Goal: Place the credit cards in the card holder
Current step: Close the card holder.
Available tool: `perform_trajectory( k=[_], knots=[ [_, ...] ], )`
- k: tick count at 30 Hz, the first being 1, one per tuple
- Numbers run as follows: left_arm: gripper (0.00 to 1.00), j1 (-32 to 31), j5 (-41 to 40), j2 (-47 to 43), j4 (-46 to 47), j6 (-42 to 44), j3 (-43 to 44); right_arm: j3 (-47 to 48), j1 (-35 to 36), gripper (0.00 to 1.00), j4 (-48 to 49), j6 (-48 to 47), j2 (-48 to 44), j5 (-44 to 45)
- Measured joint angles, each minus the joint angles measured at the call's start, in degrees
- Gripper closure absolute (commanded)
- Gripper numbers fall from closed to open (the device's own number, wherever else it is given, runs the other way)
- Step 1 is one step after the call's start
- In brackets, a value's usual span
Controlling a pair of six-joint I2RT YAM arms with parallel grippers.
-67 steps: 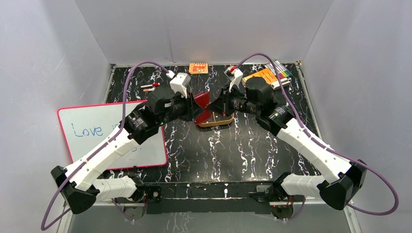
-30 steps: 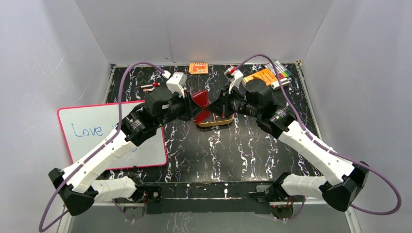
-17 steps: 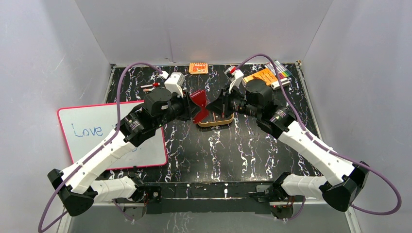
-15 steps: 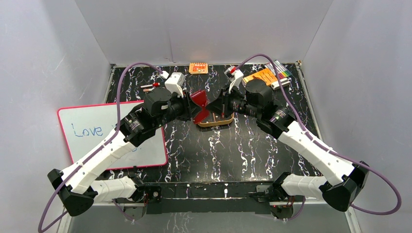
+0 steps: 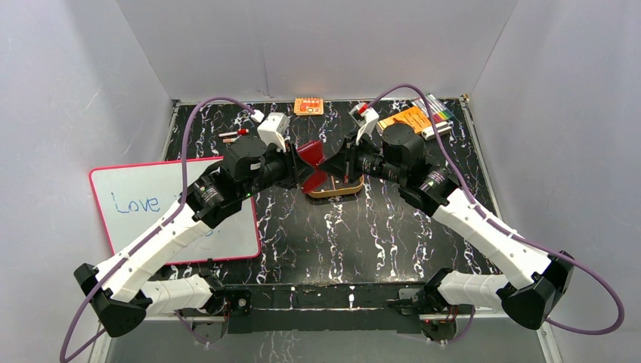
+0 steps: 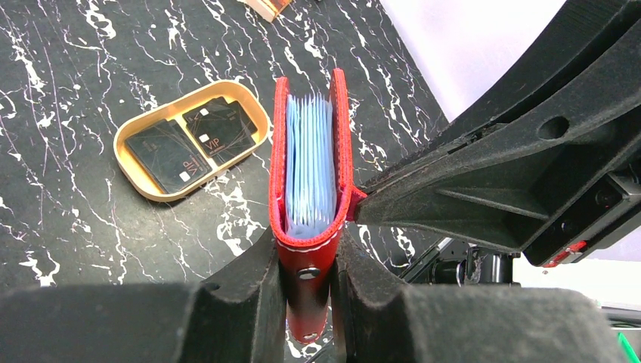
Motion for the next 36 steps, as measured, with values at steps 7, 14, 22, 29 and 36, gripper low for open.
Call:
perform_trajectory(
  k=[7,14,22,29,36],
  knots=[
    [1.00,0.1,0.9,0.0,0.3,0.1,0.0,0.0,0.0,1.00,0.5,0.1,0.0,0.0],
    [1.00,0.6,2.4,-0.2,0.3,0.5,0.0,0.0,0.0,1.00,0.9,0.4,0.1,-0.1],
    [1.00,1.1,4.2,-0.5,0.3,1.1,0.0,0.0,0.0,1.00,1.1,0.9,0.1,-0.7],
    [1.00,1.6,5.5,-0.8,0.5,1.1,0.0,0.0,0.0,1.00,1.4,1.3,0.2,-1.0],
    [1.00,2.2,7.0,-1.1,0.7,0.8,0.0,0.0,0.0,1.00,1.8,1.5,0.2,-1.4]
  ],
)
